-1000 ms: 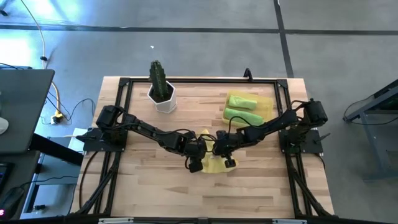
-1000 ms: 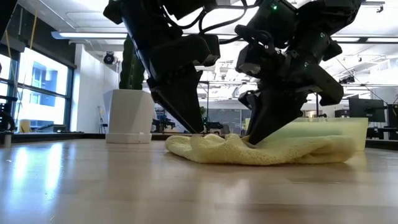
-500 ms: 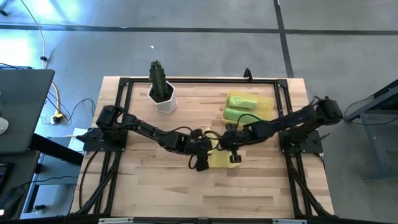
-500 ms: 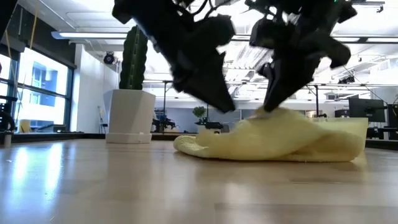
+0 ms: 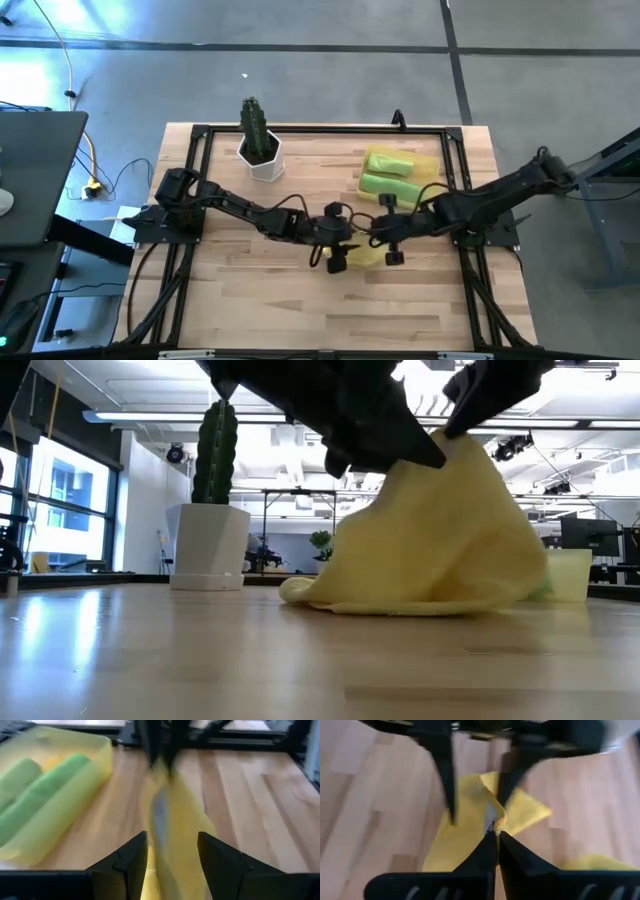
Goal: Roll microfiber towels into tight, uniform cylinder then place into a basket
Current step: Fold the yellow microfiber cloth
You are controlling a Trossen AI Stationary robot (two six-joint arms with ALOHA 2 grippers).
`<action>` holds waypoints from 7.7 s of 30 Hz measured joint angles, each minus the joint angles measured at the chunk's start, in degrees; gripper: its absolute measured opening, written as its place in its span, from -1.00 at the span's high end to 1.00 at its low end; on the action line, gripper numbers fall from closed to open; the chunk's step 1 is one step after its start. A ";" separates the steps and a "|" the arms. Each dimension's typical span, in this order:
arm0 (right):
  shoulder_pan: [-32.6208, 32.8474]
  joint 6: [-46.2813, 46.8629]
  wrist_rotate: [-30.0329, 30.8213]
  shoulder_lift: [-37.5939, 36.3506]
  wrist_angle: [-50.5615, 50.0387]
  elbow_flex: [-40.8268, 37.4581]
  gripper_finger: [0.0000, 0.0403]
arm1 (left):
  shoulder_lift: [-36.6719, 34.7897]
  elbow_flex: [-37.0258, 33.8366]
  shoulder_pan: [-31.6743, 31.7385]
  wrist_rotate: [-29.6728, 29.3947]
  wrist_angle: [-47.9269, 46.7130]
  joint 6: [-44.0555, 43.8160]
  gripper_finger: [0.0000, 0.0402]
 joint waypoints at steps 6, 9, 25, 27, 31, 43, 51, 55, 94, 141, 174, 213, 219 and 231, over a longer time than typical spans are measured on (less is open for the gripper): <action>1.32 0.02 8.24 -0.90 -9.24 4.56 1.00 | 0.00 0.00 -0.51 6.98 -3.34 -0.03 0.20; 1.28 0.02 11.64 -0.91 -13.96 6.72 1.00 | 0.00 0.00 -1.15 8.40 -3.78 -0.02 0.20; 0.31 -1.54 18.40 -0.88 -18.82 16.00 1.00 | 0.25 -0.04 -1.81 9.61 -5.07 -0.01 0.20; 0.31 -1.86 18.42 -0.88 -18.69 17.15 1.00 | 0.24 -0.20 -1.81 7.85 -5.05 0.00 0.20; 0.31 -2.12 18.40 -0.88 -18.69 19.16 1.00 | 0.31 -0.48 -1.81 5.09 -6.31 -0.02 0.20; 0.30 -4.07 18.99 -0.86 -18.09 20.93 1.00 | 4.18 -0.52 -1.99 0.20 -7.37 -0.81 0.21; 0.29 -4.48 19.73 -0.86 -18.55 20.93 1.00 | 5.07 -0.50 -3.21 0.24 -7.53 -2.43 0.56; 0.29 -4.23 20.11 -0.86 -18.73 20.93 1.00 | 4.62 -0.46 -3.90 0.28 -7.61 -2.27 0.88; -4.81 -29.68 20.68 -19.27 46.06 -15.92 1.00 | -17.00 21.94 -6.67 -46.64 -87.35 -21.48 1.00; -18.81 1.83 -12.00 -19.28 36.90 -23.92 1.00 | -14.67 17.15 -2.11 -27.24 -83.33 -34.40 1.00; 5.38 27.15 -5.18 -2.17 48.93 -32.27 1.00 | -2.56 15.06 -10.15 2.51 -69.43 -33.46 1.00; -14.10 14.60 2.71 -2.52 38.23 -32.27 1.00 | 6.47 15.06 4.49 -17.63 -73.49 -24.46 1.00; -14.09 12.15 2.57 -2.50 38.23 -32.28 0.92 | 6.47 15.06 4.87 -16.10 -73.47 -24.44 1.00; -13.74 7.48 2.29 -5.89 32.82 -28.76 0.24 | 7.17 14.99 5.16 -16.04 -70.51 -22.45 1.00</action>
